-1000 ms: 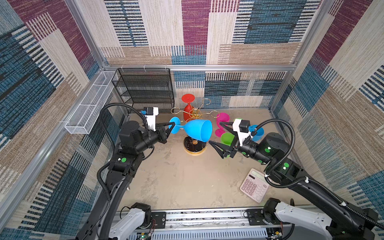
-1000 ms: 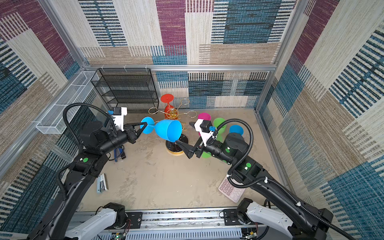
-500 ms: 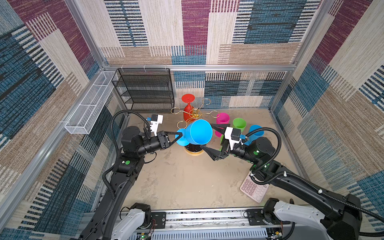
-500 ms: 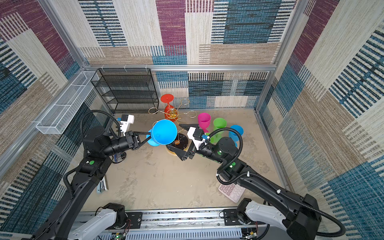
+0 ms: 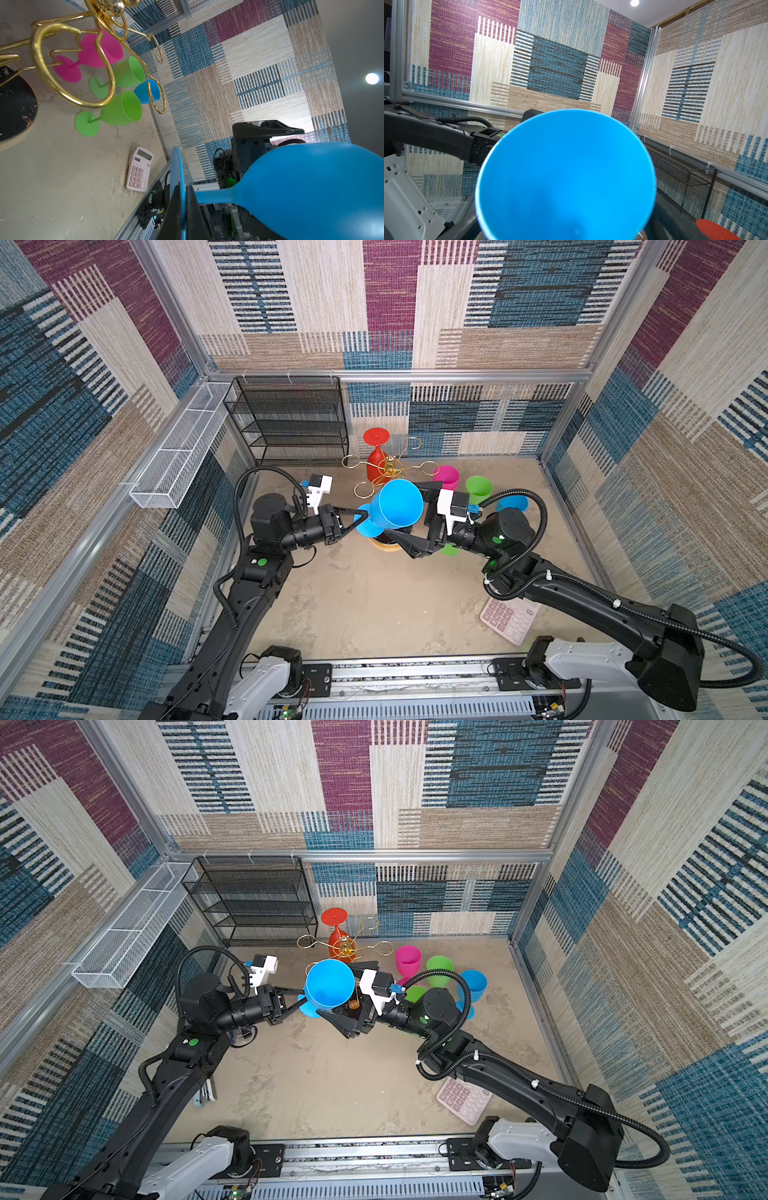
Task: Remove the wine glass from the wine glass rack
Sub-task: 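Turn the blue glass bowl-up with the right gripper while left holds the foot, then open the left gripper off the foot and draw back while right lowers the glass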
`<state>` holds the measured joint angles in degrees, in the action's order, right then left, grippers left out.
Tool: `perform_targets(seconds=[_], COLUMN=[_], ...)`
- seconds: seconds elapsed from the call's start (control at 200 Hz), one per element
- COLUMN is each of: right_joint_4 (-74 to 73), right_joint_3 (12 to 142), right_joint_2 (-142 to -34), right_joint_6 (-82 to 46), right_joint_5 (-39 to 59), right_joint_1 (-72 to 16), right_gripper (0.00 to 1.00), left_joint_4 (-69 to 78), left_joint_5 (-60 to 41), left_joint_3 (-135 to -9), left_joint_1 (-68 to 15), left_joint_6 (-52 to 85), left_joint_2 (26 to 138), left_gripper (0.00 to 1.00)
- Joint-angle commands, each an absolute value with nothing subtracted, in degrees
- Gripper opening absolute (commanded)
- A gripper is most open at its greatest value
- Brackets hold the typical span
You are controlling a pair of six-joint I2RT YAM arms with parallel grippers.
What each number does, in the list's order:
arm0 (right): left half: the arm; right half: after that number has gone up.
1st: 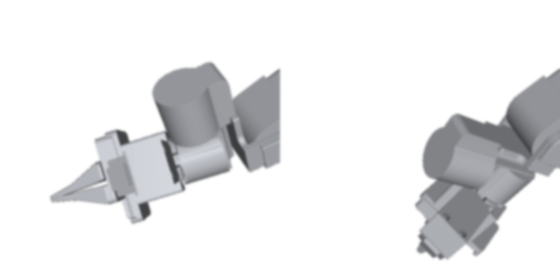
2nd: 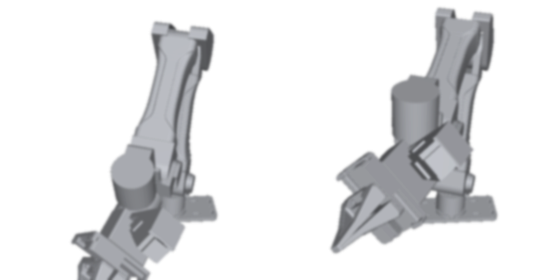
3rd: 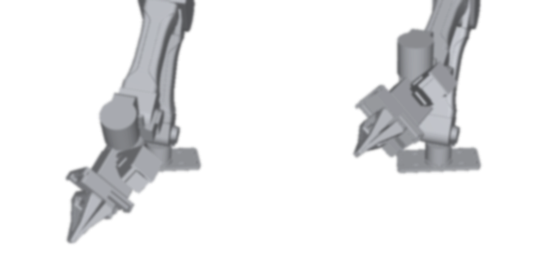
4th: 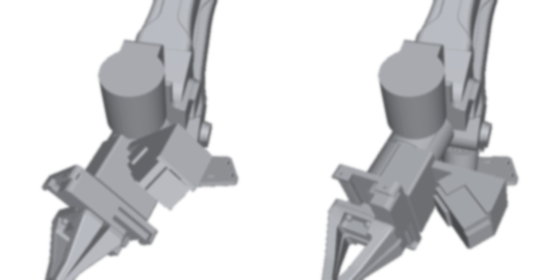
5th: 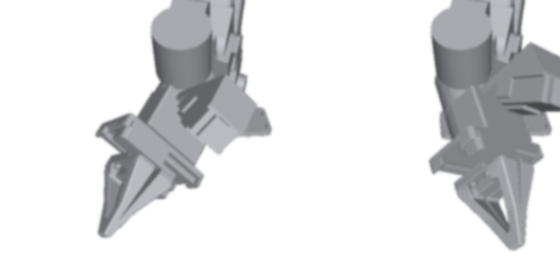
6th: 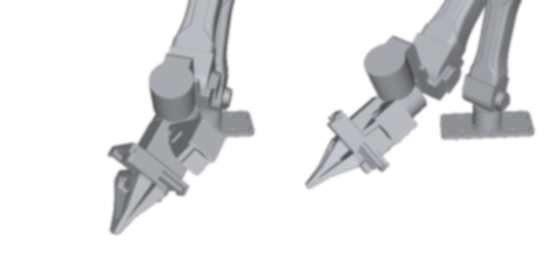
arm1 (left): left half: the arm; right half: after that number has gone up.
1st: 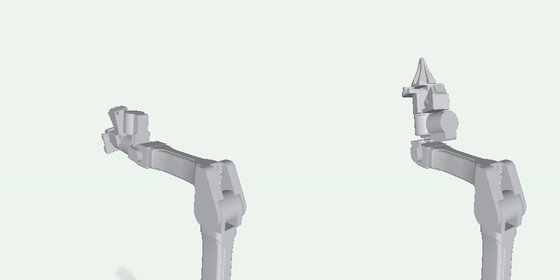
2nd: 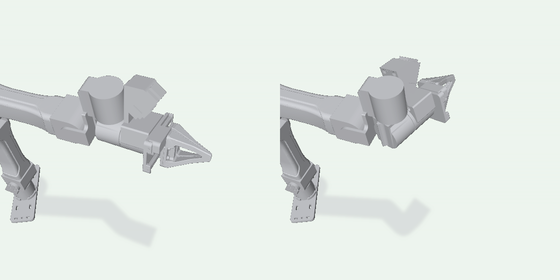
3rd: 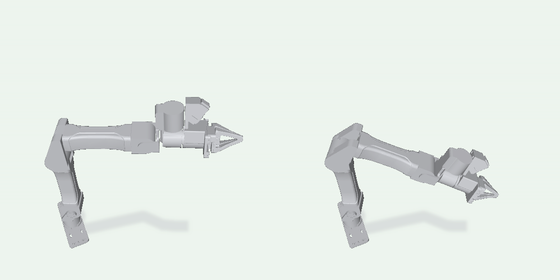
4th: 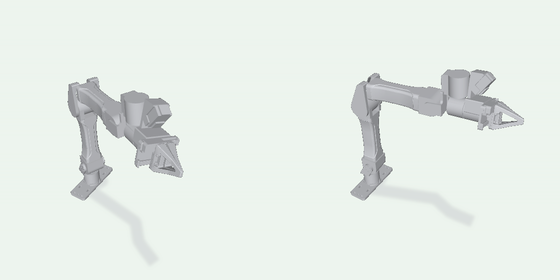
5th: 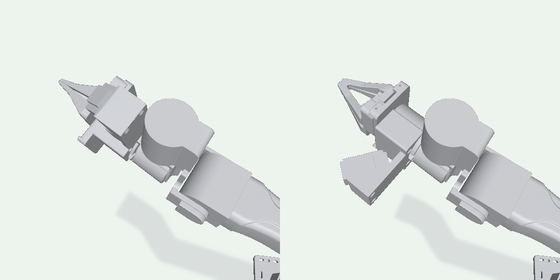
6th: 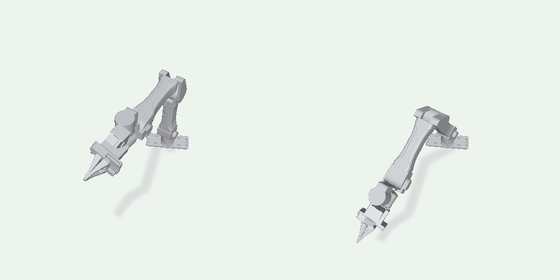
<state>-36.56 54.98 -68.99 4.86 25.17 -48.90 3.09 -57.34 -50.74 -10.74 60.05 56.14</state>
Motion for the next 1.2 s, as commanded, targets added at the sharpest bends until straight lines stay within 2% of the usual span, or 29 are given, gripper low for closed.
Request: perform_targets(seconds=[0.0, 0.22, 0.361, 0.536, 0.671, 1.022, 1.197], right_joint_4=[-38.9, -38.2, -37.7, -35.6, -34.2, -28.5, -22.6], right_joint_3=[56.4, 57.7, 57.9, 58.4, 58.0, 56.7, 55.6], right_joint_2=[-70.0, -72.2, -72.4, -72.1, -71.2, -65.0, -61.2], right_joint_6=[3.4, 2.5, 2.2, 1.7, 1.1, 0.3, 0.0], right_joint_5=[24.7, 25.0, 24.7, 23.8, 21.9, 17.9, 16.0], right_joint_1=[-49.1, -49.7, -50.0, -50.0, -50.1, -50.1, -50.1], right_gripper=[0.99, 1.00, 0.93, 0.79, 0.77, 0.77, 0.76], left_joint_4=[5.9, 5.8, 6.3, 6.3, 5.4, -2.2, -14.9], left_joint_5=[-58.4, -58.6, -58.6, -58.6, -58.1, -54.4, -47.2], left_joint_3=[-50.2, -49.0, -48.8, -48.6, -48.8, -51.3, -56.0], left_joint_1=[-10.7, -10.7, -10.7, -10.6, -10.6, -10.5, -8.9], left_joint_6=[60.4, 59.8, 60.0, 59.7, 58.1, 50.4, 40.0], left_joint_2=[56.3, 56.7, 56.9, 56.9, 56.4, 54.5, 51.7], left_gripper=[0.00, 0.00, 0.00, 0.00, 0.00, 0.35, 0.42])
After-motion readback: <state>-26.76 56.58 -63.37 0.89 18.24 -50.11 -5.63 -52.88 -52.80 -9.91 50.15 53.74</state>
